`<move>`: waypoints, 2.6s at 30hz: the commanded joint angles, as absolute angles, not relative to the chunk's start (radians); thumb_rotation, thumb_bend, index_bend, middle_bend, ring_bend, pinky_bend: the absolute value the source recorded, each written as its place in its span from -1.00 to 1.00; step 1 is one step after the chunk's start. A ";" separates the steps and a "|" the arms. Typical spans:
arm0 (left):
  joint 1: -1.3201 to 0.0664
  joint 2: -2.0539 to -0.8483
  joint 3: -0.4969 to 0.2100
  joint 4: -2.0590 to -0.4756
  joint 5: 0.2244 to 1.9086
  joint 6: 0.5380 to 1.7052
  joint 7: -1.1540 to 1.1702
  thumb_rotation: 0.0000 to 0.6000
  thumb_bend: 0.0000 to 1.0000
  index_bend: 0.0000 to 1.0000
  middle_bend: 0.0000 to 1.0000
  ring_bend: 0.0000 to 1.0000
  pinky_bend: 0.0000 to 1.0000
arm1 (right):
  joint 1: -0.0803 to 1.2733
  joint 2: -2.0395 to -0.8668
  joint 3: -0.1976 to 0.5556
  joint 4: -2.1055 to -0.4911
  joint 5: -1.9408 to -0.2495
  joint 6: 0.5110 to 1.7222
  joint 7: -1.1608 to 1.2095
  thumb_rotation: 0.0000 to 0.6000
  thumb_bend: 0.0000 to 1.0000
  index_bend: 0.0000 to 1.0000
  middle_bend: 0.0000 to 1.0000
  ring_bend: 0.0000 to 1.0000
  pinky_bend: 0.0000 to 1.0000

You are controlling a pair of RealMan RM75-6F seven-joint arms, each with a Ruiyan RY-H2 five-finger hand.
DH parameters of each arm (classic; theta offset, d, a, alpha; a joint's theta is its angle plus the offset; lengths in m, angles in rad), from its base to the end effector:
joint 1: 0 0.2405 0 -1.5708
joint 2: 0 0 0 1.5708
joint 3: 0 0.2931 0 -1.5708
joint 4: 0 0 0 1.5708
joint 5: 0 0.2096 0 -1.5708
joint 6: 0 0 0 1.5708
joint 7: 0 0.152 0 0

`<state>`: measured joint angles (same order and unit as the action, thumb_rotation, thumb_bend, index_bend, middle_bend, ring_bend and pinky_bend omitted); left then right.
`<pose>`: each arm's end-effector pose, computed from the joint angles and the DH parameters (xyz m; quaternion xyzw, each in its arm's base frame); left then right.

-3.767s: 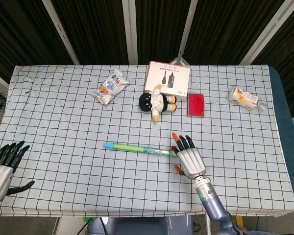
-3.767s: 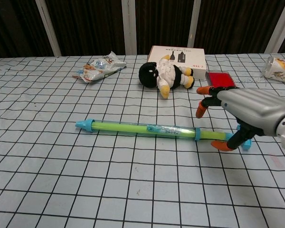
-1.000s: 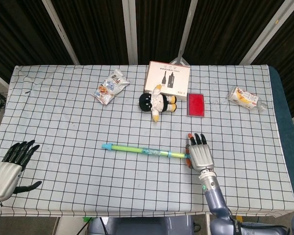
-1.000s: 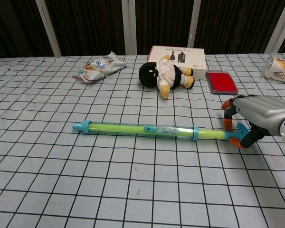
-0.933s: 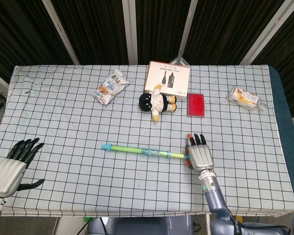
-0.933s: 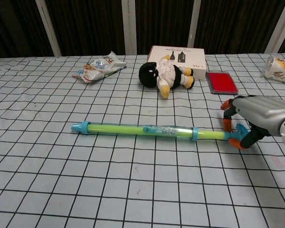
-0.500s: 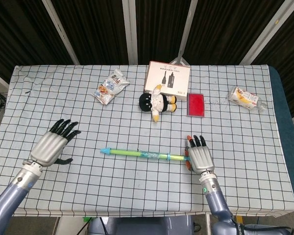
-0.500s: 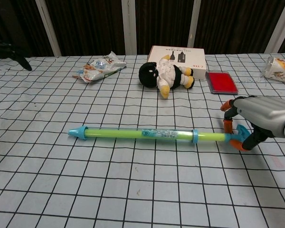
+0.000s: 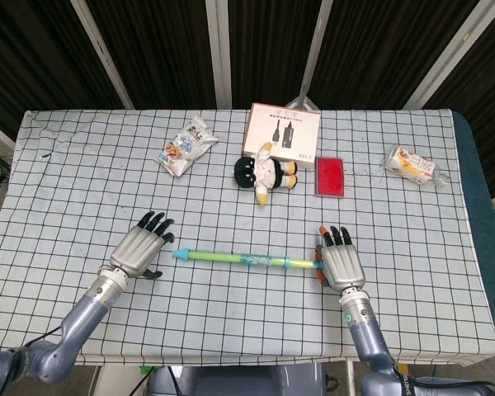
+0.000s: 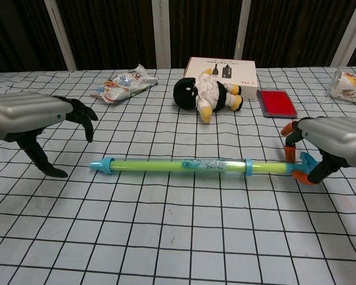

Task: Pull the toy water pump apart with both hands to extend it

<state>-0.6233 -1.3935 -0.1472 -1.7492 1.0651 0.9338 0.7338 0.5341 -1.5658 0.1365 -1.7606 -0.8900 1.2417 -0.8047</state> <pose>-0.1914 0.3231 0.0108 -0.8055 -0.3076 -0.2655 0.4315 -0.2127 -0.2973 -0.0113 0.7011 -0.4123 0.2670 0.5169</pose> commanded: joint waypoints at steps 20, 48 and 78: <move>-0.717 -1.602 -0.155 -1.657 0.900 1.018 0.833 1.00 -0.20 -0.22 -0.77 -1.00 -1.00 | 0.541 -1.560 0.124 -1.787 -0.889 1.257 -0.805 1.00 0.01 0.26 -0.70 -1.00 -1.00; -0.756 -1.680 -0.134 -1.608 0.845 1.089 0.856 1.00 0.06 0.06 -0.69 -1.00 -1.00 | 0.550 -1.540 0.122 -1.795 -0.873 1.252 -0.776 1.00 0.01 0.26 -0.70 -1.00 -1.00; -0.679 -1.440 -0.077 -1.785 0.938 1.169 0.759 1.00 0.15 0.16 -0.66 -1.00 -1.00 | 0.520 -1.450 0.095 -1.892 -0.926 1.305 -0.748 1.00 0.01 0.26 -0.69 -1.00 -1.00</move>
<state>-0.6867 -1.4532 -0.0849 -1.7739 0.9283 1.1634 0.7646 0.5219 -1.4526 0.0966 -1.8899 -0.9242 1.3035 -0.7499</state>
